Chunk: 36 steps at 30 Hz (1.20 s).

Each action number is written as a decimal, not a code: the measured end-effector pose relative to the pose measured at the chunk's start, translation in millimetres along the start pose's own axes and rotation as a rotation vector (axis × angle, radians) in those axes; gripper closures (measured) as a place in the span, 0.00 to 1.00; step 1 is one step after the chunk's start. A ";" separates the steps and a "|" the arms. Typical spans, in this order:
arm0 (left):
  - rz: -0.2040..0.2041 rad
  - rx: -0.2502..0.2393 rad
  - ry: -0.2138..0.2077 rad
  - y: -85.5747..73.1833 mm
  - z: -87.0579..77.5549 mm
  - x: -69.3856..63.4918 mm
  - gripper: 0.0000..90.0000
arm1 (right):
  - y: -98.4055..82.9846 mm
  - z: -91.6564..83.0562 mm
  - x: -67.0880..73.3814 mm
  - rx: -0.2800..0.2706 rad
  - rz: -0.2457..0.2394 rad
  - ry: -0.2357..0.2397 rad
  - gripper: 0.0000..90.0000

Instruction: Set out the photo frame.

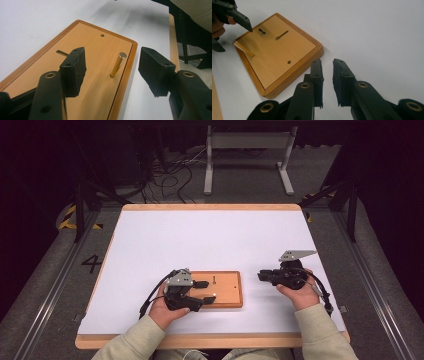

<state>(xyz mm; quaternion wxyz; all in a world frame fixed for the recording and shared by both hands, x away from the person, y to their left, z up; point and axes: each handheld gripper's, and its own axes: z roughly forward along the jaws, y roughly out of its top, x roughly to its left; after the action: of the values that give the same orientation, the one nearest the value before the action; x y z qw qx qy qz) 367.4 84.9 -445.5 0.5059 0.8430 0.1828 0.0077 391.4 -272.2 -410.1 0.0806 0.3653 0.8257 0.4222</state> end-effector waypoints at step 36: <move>0.196 0.094 0.057 -2.7 22.1 -11.8 0.93 | -1.3 5.1 1.2 0.016 -0.012 0.009 0.85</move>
<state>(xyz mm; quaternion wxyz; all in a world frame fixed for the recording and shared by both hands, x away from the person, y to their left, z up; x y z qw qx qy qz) 360.0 63.5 -456.5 0.4574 0.8790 0.1138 0.0725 392.1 -268.6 -414.0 0.0766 0.3592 0.8315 0.4168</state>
